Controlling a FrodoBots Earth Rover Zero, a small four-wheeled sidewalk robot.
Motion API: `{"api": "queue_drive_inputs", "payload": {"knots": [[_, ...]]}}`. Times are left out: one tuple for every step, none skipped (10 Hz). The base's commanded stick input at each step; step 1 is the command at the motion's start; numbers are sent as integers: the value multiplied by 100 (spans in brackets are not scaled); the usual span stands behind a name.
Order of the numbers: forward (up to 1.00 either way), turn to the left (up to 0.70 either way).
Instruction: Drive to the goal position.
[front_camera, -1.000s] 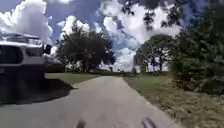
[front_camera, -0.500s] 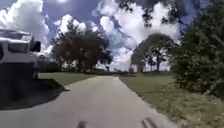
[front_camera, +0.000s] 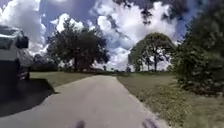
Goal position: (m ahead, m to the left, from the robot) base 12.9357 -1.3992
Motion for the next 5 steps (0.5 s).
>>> {"api": "queue_drive_inputs", "payload": {"knots": [[70,0],[70,0],[70,4],[70,11],[70,18]]}}
